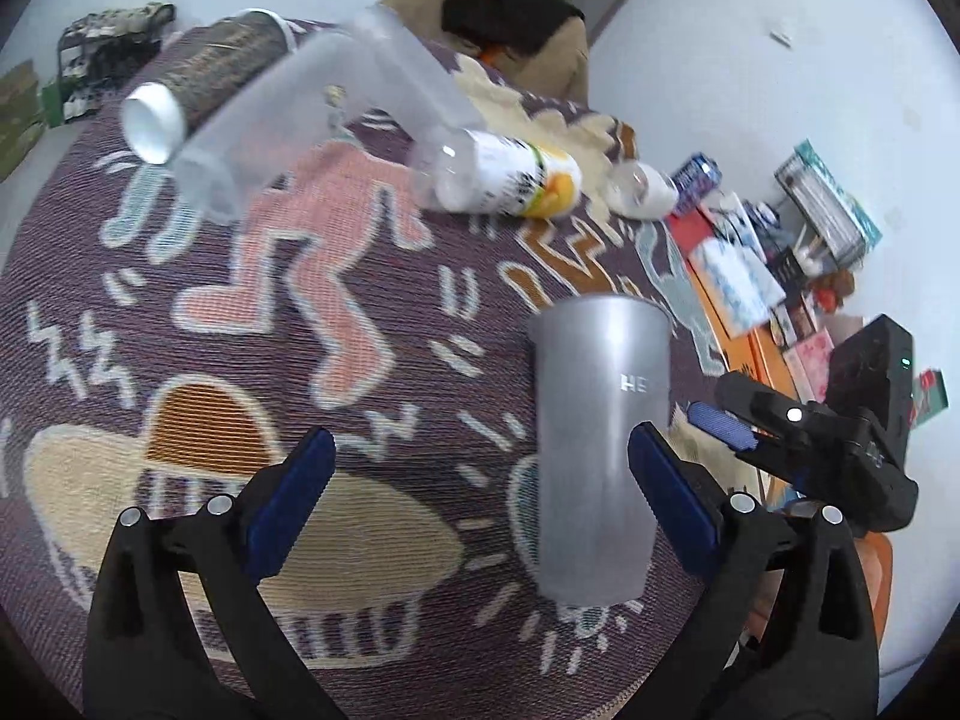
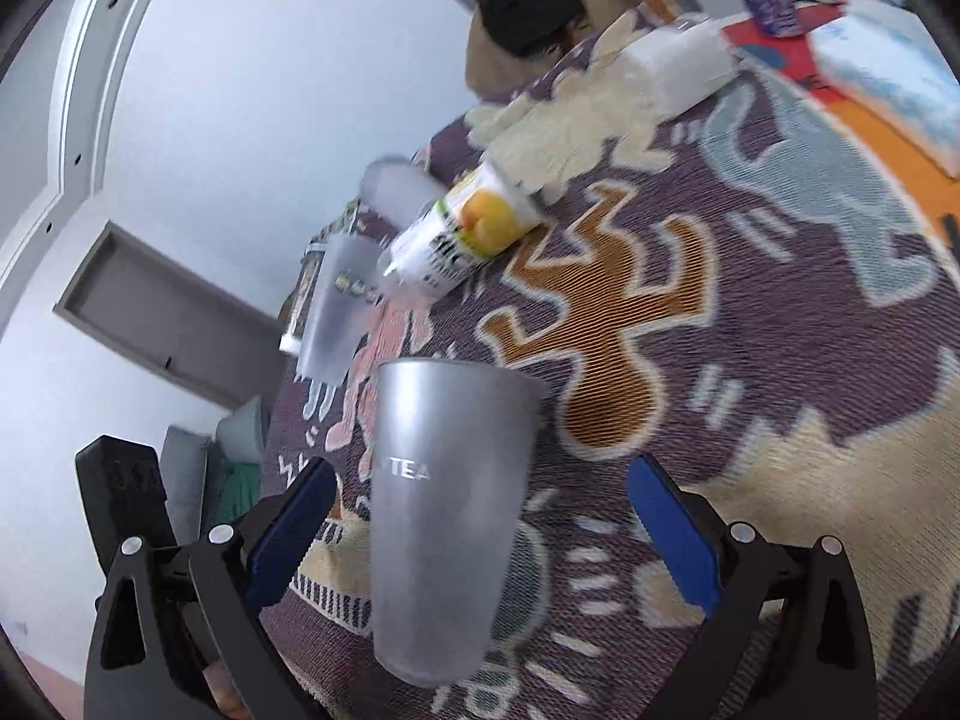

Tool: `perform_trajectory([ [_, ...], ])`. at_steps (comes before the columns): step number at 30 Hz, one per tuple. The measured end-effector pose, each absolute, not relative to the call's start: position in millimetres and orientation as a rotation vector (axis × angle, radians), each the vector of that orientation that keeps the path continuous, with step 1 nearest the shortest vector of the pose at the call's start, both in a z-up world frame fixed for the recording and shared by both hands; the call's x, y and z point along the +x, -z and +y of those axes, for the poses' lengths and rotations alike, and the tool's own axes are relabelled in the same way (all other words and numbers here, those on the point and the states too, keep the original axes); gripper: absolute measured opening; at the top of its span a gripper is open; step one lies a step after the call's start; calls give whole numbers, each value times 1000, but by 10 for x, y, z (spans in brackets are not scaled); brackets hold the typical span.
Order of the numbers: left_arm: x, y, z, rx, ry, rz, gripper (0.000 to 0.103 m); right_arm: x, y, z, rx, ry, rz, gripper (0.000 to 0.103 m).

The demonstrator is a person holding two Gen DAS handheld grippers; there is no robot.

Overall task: Flip cup upright
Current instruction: 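Pass the cup from the left gripper into the right gripper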

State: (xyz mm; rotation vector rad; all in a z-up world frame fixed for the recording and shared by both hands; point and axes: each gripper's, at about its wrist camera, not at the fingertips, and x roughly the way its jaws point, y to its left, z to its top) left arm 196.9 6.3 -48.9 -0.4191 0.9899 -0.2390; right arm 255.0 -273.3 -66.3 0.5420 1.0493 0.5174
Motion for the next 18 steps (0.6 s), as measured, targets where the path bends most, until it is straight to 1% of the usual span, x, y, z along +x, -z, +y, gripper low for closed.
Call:
perform_trajectory([
  [6,1824,431,345,-451,186,937,97,2782,808,-2445,507,-553,1141,95],
  [15,1677,487,616,-506,146,924,97,3062,1069,-2218,524,-571,1245,96],
  [16,1662,484,636,-511,143,919,97,3072,1062,-2205,518,-567,1240,92],
  [17,1648,486,648,-514,141,917,97,3076,1053,-2203,515,-561,1241,77],
  [18,1633,480,664,-518,138,913,97,3085,1051,-2202,532,-575,1247,76],
])
